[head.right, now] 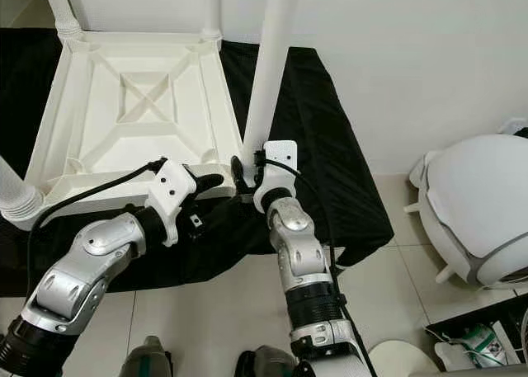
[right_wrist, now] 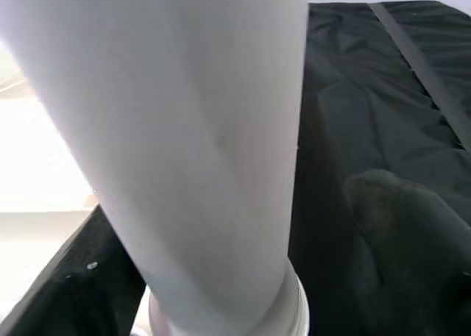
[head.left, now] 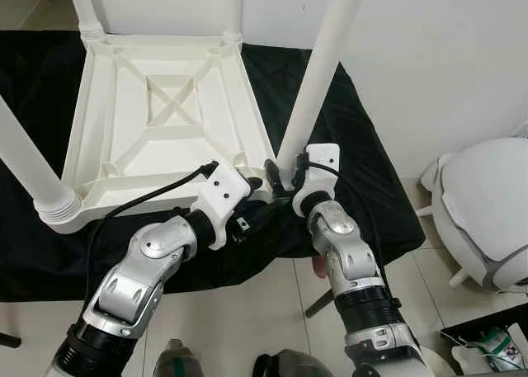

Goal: Building children table

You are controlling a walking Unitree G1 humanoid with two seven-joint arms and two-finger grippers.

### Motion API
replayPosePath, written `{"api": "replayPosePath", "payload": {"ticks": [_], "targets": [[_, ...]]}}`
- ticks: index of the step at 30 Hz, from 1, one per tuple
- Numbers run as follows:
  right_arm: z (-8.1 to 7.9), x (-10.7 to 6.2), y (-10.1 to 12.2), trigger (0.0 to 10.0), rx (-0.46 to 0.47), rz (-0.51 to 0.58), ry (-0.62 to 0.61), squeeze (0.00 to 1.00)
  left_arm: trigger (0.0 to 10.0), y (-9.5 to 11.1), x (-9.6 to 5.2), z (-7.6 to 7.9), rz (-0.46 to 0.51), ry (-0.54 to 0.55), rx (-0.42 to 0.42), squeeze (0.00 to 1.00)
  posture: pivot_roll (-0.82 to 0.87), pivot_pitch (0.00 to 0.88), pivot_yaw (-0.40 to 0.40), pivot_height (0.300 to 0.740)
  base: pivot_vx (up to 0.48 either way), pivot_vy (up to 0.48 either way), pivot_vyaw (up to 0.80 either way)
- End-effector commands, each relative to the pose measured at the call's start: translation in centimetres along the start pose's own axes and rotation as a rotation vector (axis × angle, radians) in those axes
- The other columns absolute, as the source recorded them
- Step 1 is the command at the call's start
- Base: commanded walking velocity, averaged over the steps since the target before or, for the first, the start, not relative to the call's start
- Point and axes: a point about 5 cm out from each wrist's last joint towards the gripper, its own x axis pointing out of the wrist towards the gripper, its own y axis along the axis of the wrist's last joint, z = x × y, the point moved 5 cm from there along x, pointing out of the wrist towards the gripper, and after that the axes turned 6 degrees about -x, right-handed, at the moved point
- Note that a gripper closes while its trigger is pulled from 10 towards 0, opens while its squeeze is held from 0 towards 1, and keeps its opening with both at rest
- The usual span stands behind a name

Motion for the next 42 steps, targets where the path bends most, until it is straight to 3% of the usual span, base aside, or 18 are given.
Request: {"api": "replayPosePath", "payload": {"ticks": [1,3,4,14,20,23,29,35,36,38,39,42], "targets": [[0.9,0.0,0.6,10.0,0.012,0.014,0.018,1.0,10.0,-0.1,0.3,0.6,-0.007,-0.05,0.006,0.0,0.01,0.0,-0.083,0.74,0.0,0.0,0.0],[1.0,0.0,0.5,10.0,-0.004,0.008,0.121,1.0,10.0,-0.1,0.3,0.7,-0.007,-0.052,0.005,0.0,0.01,0.0,-0.084,0.74,0.0,0.0,0.0],[1.1,0.0,0.4,10.0,-0.02,0.007,0.174,0.0,10.0,-0.1,0.4,0.7,-0.005,-0.052,0.004,0.0,0.01,0.0,-0.086,0.74,0.0,0.0,0.0],[1.5,0.2,-0.2,10.0,-0.167,0.002,0.41,0.0,10.0,-0.1,0.4,0.6,-0.003,-0.045,0.002,0.0,0.01,0.0,-0.087,0.74,0.0,0.0,0.0],[0.9,0.4,-0.3,10.0,-0.221,0.006,0.524,0.0,10.0,0.0,0.3,0.5,-0.001,-0.04,0.002,0.0,0.02,0.0,-0.087,0.74,0.0,0.0,0.0],[-0.3,1.4,-0.4,10.0,-0.238,0.0,0.61,0.0,10.0,0.1,0.3,0.2,0.0,-0.028,0.005,0.0,0.04,0.0,-0.089,0.74,0.0,0.0,0.0],[-1.7,2.4,-0.5,10.0,-0.251,-0.005,0.662,0.0,10.0,0.4,0.2,-0.2,0.005,-0.01,0.01,0.0,0.05,0.0,-0.092,0.74,0.0,0.0,0.0],[-2.1,2.4,-1.3,10.0,-0.284,-0.031,0.682,0.0,10.0,0.4,0.1,-0.2,0.005,-0.005,0.011,0.0,0.06,0.0,-0.094,0.74,0.0,0.0,0.0],[-1.9,2.4,-1.7,3.0,-0.279,-0.049,0.681,0.0,10.0,0.4,0.1,-0.2,0.006,-0.003,0.01,0.0,0.06,0.0,-0.096,0.74,0.0,0.0,0.0],[-1.8,2.3,-2.0,3.0,-0.273,-0.06,0.679,0.0,10.0,0.4,0.1,-0.2,0.006,-0.001,0.01,0.0,0.06,0.0,-0.096,0.74,0.0,0.0,0.0],[-1.6,2.3,-2.1,0.0,-0.267,-0.064,0.678,0.0,10.0,0.4,0.0,-0.2,0.006,0.0,0.009,0.0,0.06,0.005,-0.099,0.74,0.0,0.0,0.0],[-1.4,2.2,-2.2,0.0,-0.257,-0.063,0.683,0.0,10.0,0.3,0.0,-0.1,0.005,0.002,0.008,0.0,0.06,0.005,-0.099,0.74,0.0,0.0,0.0]]}}
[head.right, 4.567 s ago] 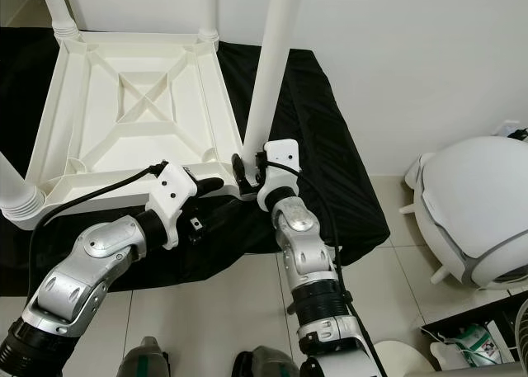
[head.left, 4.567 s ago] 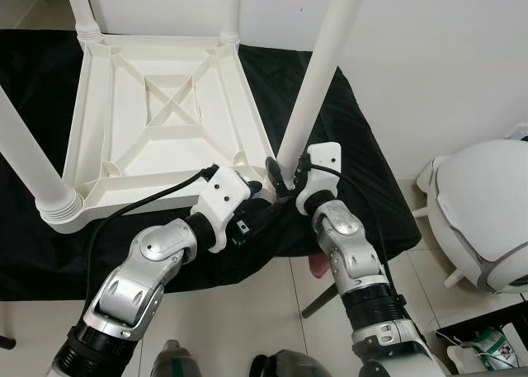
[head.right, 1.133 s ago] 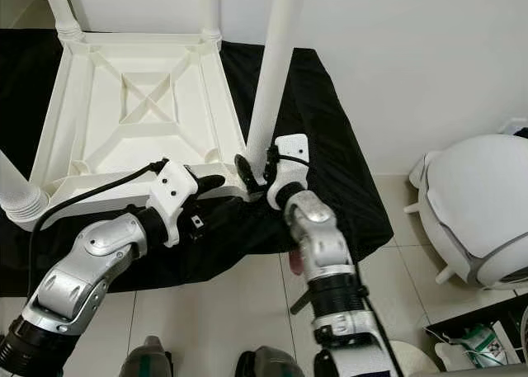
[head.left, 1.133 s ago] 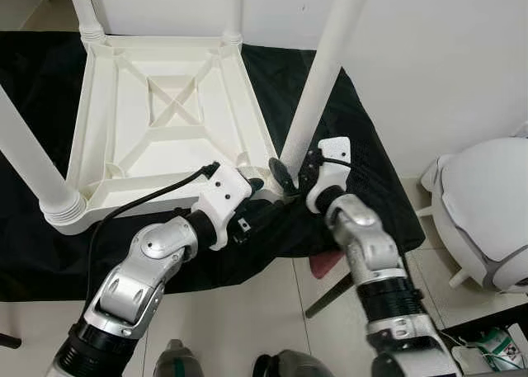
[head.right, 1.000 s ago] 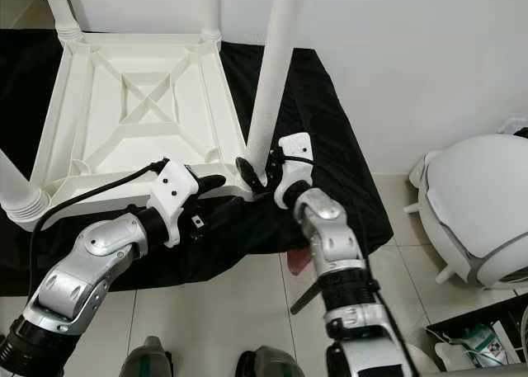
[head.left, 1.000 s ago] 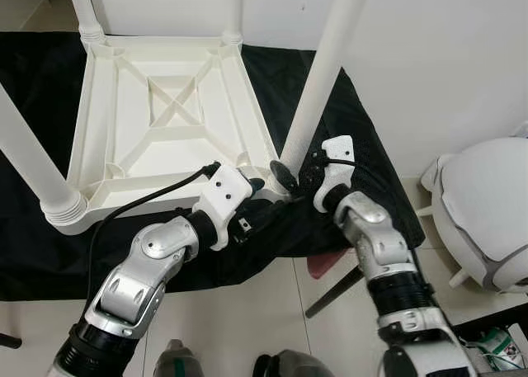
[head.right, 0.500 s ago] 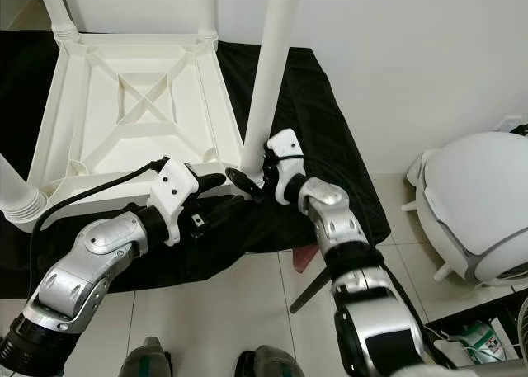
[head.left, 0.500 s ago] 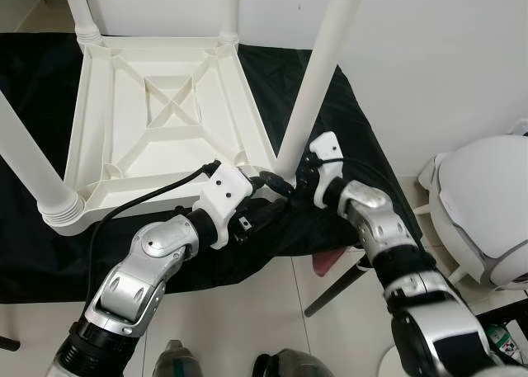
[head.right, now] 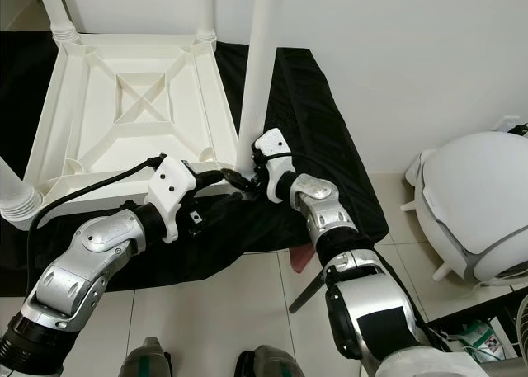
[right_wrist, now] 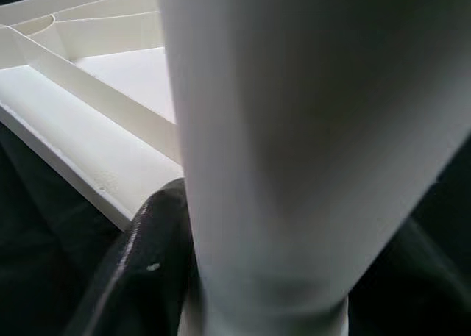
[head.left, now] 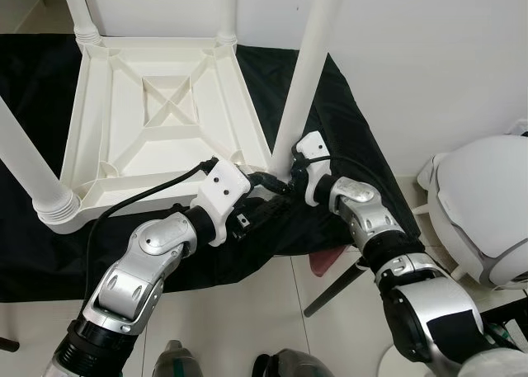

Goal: Building children table

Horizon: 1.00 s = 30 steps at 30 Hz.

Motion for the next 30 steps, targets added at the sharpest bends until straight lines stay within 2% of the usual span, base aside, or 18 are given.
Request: {"api": "replayPosePath", "payload": {"ticks": [1,8,9,10,12,19,26,27,28,30], "targets": [[-0.3,-0.3,-1.0,0.0,0.01,-0.025,0.029,0.0,10.0,-0.2,-0.2,0.2,-0.006,-0.001,-0.005,0.0,0.06,0.005,-0.099,0.74,0.0,0.0,0.0],[-0.1,-0.6,-1.1,0.0,0.006,-0.017,0.027,0.0,10.0,-0.1,-0.1,0.2,-0.005,-0.003,-0.006,0.0,0.06,0.009,-0.097,0.74,0.0,0.0,0.0],[0.2,-0.7,-1.1,8.5,0.005,-0.017,0.008,0.0,10.0,-0.1,-0.1,0.2,-0.005,-0.004,-0.006,0.0,0.05,0.008,-0.094,0.74,0.0,0.0,0.0],[0.7,-0.8,-1.0,10.0,0.01,-0.019,-0.031,0.0,10.0,-0.1,-0.1,0.2,-0.006,-0.006,-0.006,0.0,0.05,0.008,-0.094,0.74,0.0,0.0,0.0],[1.3,-0.9,-1.0,10.0,0.017,-0.021,-0.078,0.0,10.0,-0.1,-0.1,0.2,-0.006,-0.007,-0.005,0.0,0.05,0.008,-0.094,0.74,0.0,0.0,0.0],[1.7,-0.7,-1.0,10.0,0.025,-0.033,-0.163,0.0,10.0,-0.1,0.0,0.3,-0.005,-0.009,-0.008,0.0,0.05,0.013,-0.098,0.74,0.0,0.0,0.0],[1.2,0.1,0.3,10.0,0.045,0.012,-0.27,0.0,10.0,-0.2,-0.1,0.5,-0.007,-0.01,-0.012,0.0,0.05,0.016,-0.103,0.74,0.0,0.0,0.0],[1.1,0.3,0.7,10.0,0.05,0.025,-0.32,0.0,10.0,-0.2,-0.1,0.5,-0.009,-0.01,-0.013,0.0,0.05,0.015,-0.103,0.74,0.0,0.0,0.0],[1.1,0.3,0.7,10.0,0.05,0.025,-0.32,0.0,10.0,-0.2,-0.1,0.5,-0.009,-0.01,-0.013,0.0,0.05,0.015,-0.103,0.74,0.0,0.0,0.0],[1.2,0.3,1.0,10.0,0.091,0.026,-0.45,0.0,10.0,-0.3,-0.2,0.6,-0.011,-0.011,-0.014,0.0,0.05,0.01,-0.104,0.74,0.0,0.0,0.0]]}}
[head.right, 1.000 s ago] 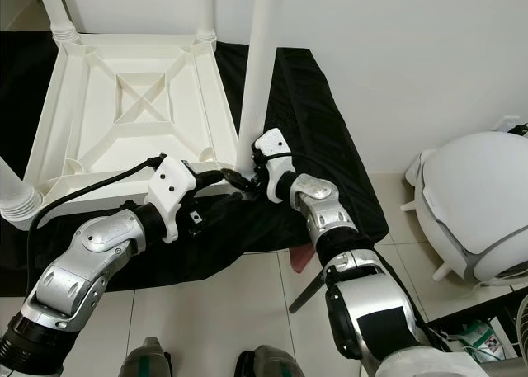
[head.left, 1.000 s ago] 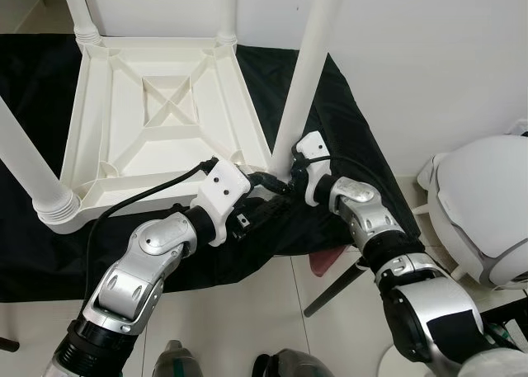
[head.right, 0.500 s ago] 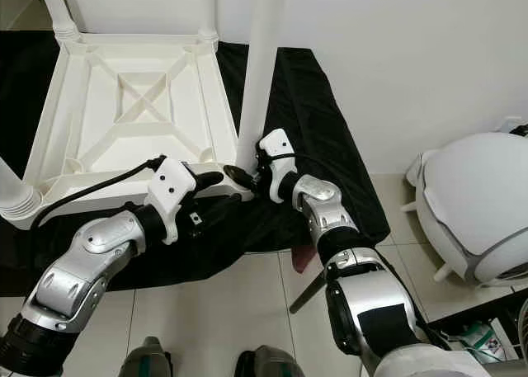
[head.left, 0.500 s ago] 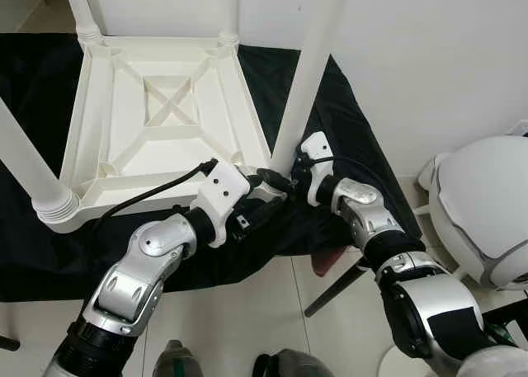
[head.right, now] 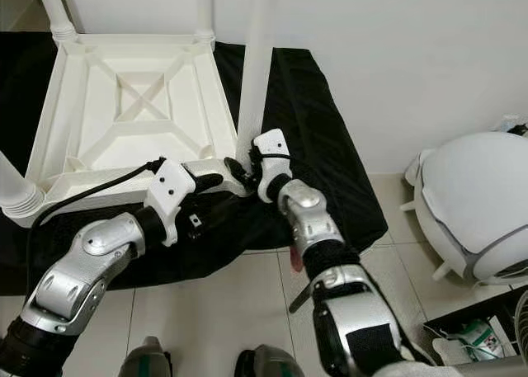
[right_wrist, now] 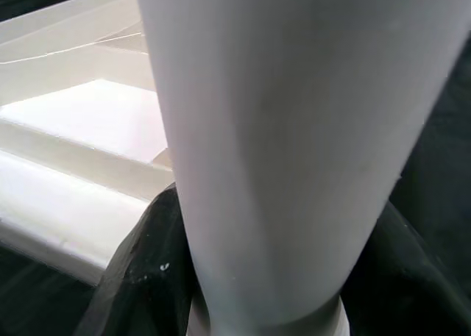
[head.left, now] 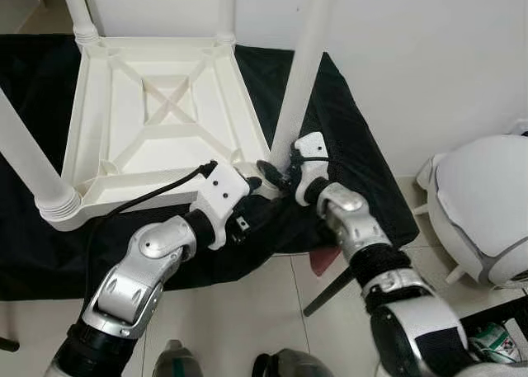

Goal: Building children table

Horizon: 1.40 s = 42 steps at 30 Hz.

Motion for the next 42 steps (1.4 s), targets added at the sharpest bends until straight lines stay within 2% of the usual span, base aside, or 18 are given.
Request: {"api": "replayPosePath", "payload": {"ticks": [1,2,5,6,9,11,12,25,26,28,29,31,32,39,42], "targets": [[1.1,-0.2,0.6,10.0,0.005,0.001,-0.17,0.0,10.0,0.0,0.0,0.4,-0.004,-0.012,-0.001,0.0,0.05,0.01,-0.105,0.74,0.0,0.0,0.0],[1.1,-0.2,0.6,10.0,0.005,0.001,-0.17,0.0,10.0,0.0,0.0,0.4,-0.004,-0.012,-0.001,0.0,0.05,0.01,-0.105,0.74,0.0,0.0,0.0],[2.0,-1.0,-0.3,10.0,0.012,-0.046,-0.357,0.0,10.0,0.0,0.1,0.4,-0.003,-0.015,-0.001,0.0,0.05,0.005,-0.106,0.74,0.0,0.0,0.0],[2.0,-1.0,-0.3,10.0,0.012,-0.046,-0.357,0.0,10.0,0.0,0.1,0.4,-0.003,-0.015,-0.001,0.0,0.05,0.005,-0.106,0.74,0.0,0.0,0.0],[0.3,-0.9,-0.4,10.0,0.027,-0.055,-0.338,0.0,10.0,0.1,0.3,0.3,0.0,-0.022,0.002,0.0,0.05,0.0,-0.104,0.74,0.0,0.0,0.0],[0.2,-0.8,-0.4,10.0,0.026,-0.056,-0.331,0.0,10.0,0.1,0.4,0.4,0.001,-0.024,0.002,0.0,0.04,0.0,-0.101,0.74,0.0,0.0,0.0],[0.2,-0.9,-0.3,10.0,0.042,-0.05,-0.323,1.0,10.0,0.1,0.4,0.4,0.002,-0.028,0.005,0.0,0.04,0.0,-0.101,0.74,0.0,0.0,0.0],[0.3,-1.8,0.3,10.0,0.08,-0.031,-0.298,1.0,10.0,0.0,0.5,0.4,0.001,-0.033,0.011,0.0,0.04,0.0,-0.102,0.74,0.0,0.0,0.0],[0.4,-1.9,0.3,10.0,0.078,-0.021,-0.258,0.82,10.0,0.1,0.5,0.4,0.001,-0.033,0.011,0.0,0.04,0.0,-0.103,0.74,0.0,0.0,0.0],[0.5,-2.1,0.4,10.0,0.075,-0.014,-0.229,0.82,10.0,0.1,0.5,0.4,0.002,-0.032,0.011,0.0,0.04,0.0,-0.103,0.74,0.0,0.0,0.0],[0.4,-2.3,0.4,10.0,0.089,-0.011,-0.175,0.0,10.0,0.1,0.5,0.4,0.001,-0.032,0.012,0.0,0.04,0.0,-0.104,0.74,0.0,0.0,0.0],[0.7,-2.6,0.3,10.0,0.083,-0.004,-0.112,0.0,10.0,0.0,0.4,0.4,0.001,-0.032,0.012,0.0,0.04,0.0,-0.106,0.74,0.0,0.0,0.0],[1.6,-2.9,0.2,10.0,0.031,0.0,-0.073,0.0,10.0,0.0,0.4,0.4,0.001,-0.032,0.012,0.0,0.04,0.0,-0.105,0.74,0.0,0.0,0.0],[3.6,-3.1,-0.1,10.0,-0.09,-0.015,0.04,0.0,10.0,0.0,0.3,0.4,-0.001,-0.031,0.011,0.0,0.05,0.0,-0.104,0.74,0.0,0.0,0.0],[3.9,-3.1,-0.2,10.0,-0.118,-0.022,0.071,0.0,10.0,0.0,0.3,0.4,-0.002,-0.029,0.012,0.0,0.06,0.0,-0.105,0.74,0.0,0.0,0.0]]}}
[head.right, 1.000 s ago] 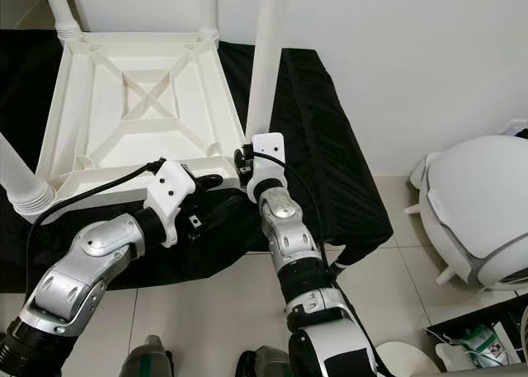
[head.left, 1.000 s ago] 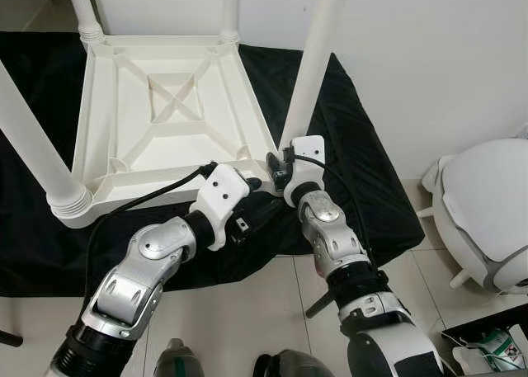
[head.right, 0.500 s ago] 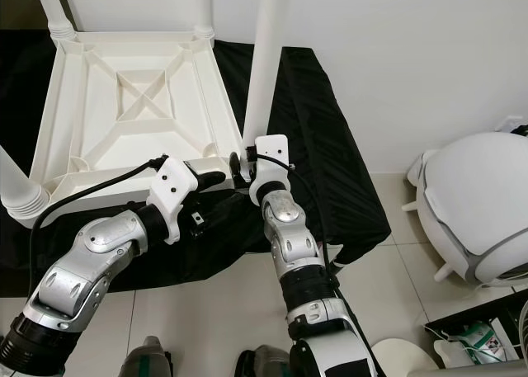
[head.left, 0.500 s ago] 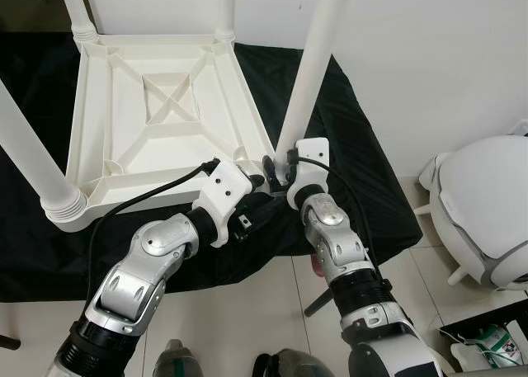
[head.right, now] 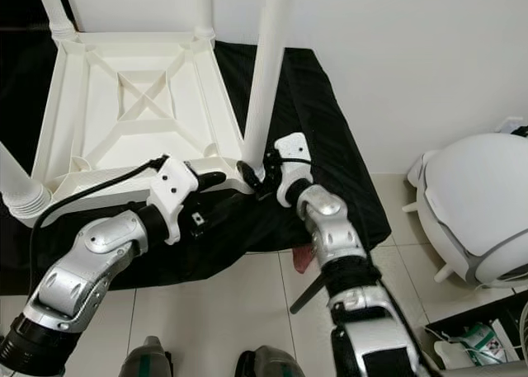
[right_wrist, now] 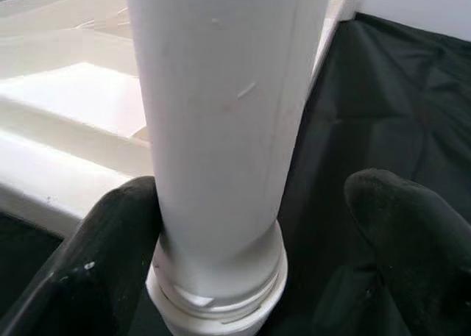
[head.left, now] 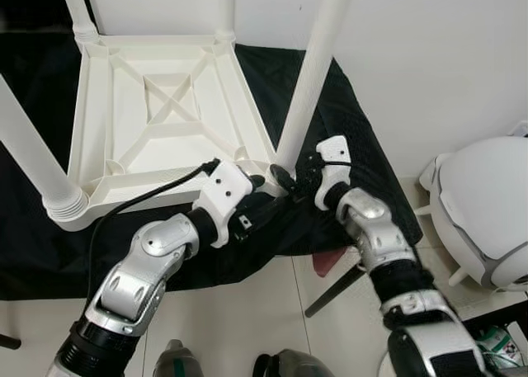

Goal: Building children table

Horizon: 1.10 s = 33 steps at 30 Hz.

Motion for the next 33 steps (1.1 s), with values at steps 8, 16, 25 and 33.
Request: {"api": "replayPosePath", "payload": {"ticks": [8,16,25,33], "targets": [[-1.3,0.6,-0.9,10.0,-0.049,-0.036,0.243,0.0,10.0,-0.1,-0.4,0.1,-0.009,-0.003,0.005,0.0,0.08,0.0,-0.107,0.74,0.0,0.0,0.0],[-2.8,2.3,-0.6,10.0,-0.047,-0.027,0.27,0.0,10.0,0.0,-0.5,-0.1,-0.01,0.01,0.006,0.0,0.1,0.0,-0.107,0.74,0.0,0.0,0.0],[-3.1,3.1,-0.2,10.0,-0.018,0.007,0.239,0.0,10.0,0.1,-0.8,-0.3,-0.007,0.031,0.006,0.0,0.11,0.0,-0.11,0.74,0.0,0.0,0.0],[-2.9,2.8,-1.1,0.0,0.008,-0.021,0.232,0.0,10.0,0.1,-0.7,-0.3,-0.008,0.028,0.007,0.0,0.09,0.002,-0.102,0.74,0.0,0.0,0.0]]}}
